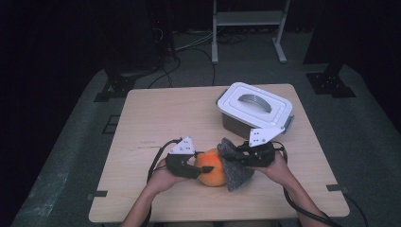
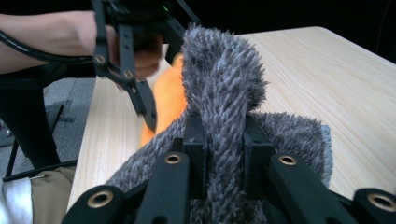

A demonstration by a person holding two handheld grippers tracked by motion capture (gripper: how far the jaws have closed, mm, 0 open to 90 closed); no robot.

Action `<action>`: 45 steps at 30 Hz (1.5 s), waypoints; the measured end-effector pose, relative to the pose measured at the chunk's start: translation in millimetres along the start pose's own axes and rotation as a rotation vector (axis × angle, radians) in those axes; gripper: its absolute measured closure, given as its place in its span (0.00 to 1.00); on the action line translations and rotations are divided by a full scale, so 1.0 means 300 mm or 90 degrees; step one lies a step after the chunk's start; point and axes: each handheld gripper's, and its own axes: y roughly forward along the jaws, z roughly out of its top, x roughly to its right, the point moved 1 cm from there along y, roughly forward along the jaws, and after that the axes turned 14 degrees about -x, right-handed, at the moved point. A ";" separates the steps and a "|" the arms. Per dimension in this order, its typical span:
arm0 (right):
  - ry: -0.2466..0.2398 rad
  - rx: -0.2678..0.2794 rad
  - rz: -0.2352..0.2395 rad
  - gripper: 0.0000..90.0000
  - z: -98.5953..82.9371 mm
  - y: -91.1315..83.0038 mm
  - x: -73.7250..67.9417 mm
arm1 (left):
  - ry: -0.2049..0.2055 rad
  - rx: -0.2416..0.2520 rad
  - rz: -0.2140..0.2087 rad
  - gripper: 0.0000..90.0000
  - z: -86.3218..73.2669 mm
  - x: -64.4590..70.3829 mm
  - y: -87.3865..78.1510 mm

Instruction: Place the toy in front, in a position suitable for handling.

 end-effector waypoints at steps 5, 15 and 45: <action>0.037 -0.023 -0.022 0.84 -0.052 -0.001 0.040 | -0.050 0.001 0.006 0.50 -0.011 -0.016 -0.016; -0.015 0.000 -0.031 0.83 0.026 0.008 -0.030 | -0.084 0.003 -0.026 0.50 0.005 -0.019 -0.006; 0.001 -0.011 -0.069 0.83 -0.020 0.011 -0.010 | -0.186 0.065 -0.025 0.48 -0.043 -0.076 0.011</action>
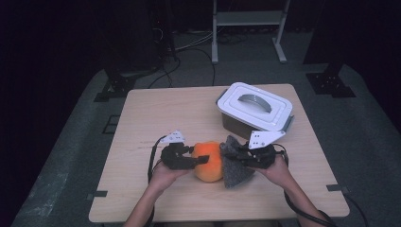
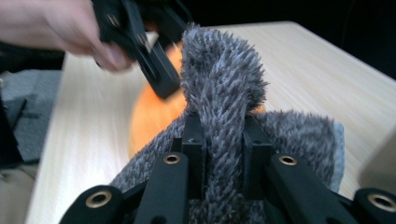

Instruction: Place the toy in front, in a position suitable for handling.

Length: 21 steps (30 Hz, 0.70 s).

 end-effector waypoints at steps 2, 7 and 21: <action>-0.010 0.005 0.005 0.83 0.020 0.007 -0.015 | 0.014 -0.005 0.006 0.48 0.003 0.012 0.004; -0.013 -0.009 0.007 0.83 0.007 0.022 -0.008 | 0.014 -0.007 0.010 0.48 -0.006 0.009 -0.002; 0.035 -0.001 0.031 0.83 -0.022 0.010 0.034 | 0.108 -0.046 -0.021 0.39 -0.015 0.043 -0.007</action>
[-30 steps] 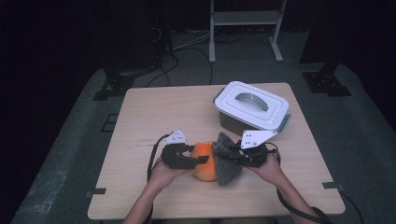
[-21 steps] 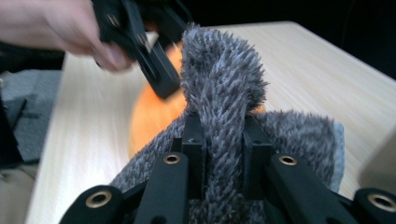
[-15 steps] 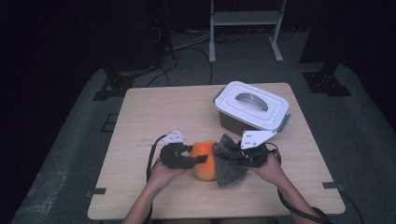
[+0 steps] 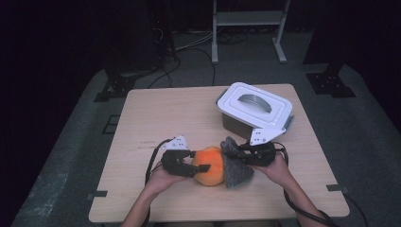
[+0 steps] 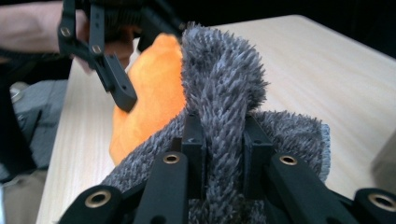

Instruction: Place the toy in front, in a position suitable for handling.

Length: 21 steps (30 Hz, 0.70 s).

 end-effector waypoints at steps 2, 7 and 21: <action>-0.010 -0.011 0.020 0.83 -0.010 0.009 -0.006 | 0.013 -0.010 0.000 0.31 0.006 0.010 0.002; -0.010 -0.018 0.036 0.83 -0.025 0.003 -0.006 | 0.028 -0.009 0.007 0.26 0.012 0.016 0.001; -0.027 -0.008 0.045 0.83 0.050 -0.008 -0.049 | 0.144 -0.044 0.047 0.50 0.035 0.105 0.029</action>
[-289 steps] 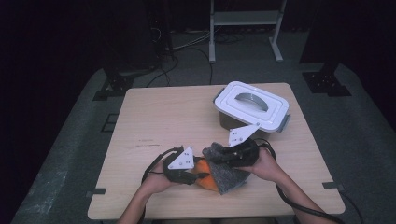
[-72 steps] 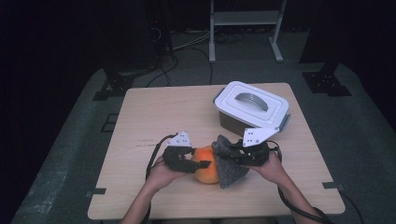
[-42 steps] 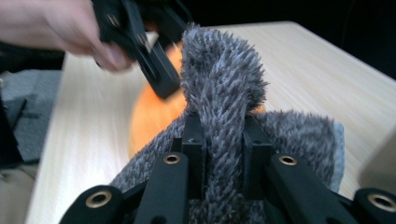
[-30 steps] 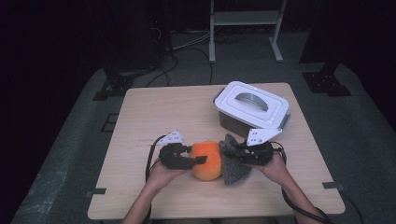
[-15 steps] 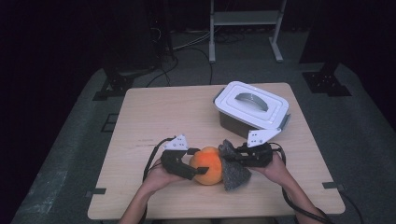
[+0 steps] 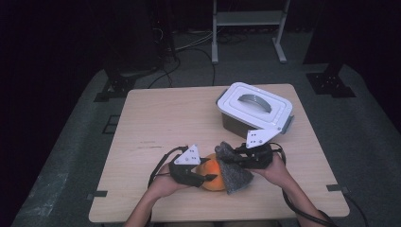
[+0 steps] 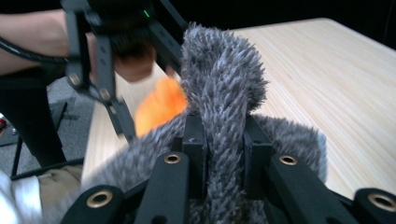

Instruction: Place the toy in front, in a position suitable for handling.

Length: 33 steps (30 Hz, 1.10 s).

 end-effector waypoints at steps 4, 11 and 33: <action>0.027 -0.017 -0.008 0.83 -0.051 -0.009 0.031 | -0.003 0.003 -0.022 0.46 -0.006 -0.008 0.002; 0.024 0.000 0.013 0.83 -0.020 -0.010 0.005 | 0.034 0.004 -0.031 0.42 -0.005 0.013 0.011; 0.048 -0.004 0.001 0.83 -0.029 0.018 0.031 | 0.065 0.006 -0.026 0.44 -0.014 0.022 0.012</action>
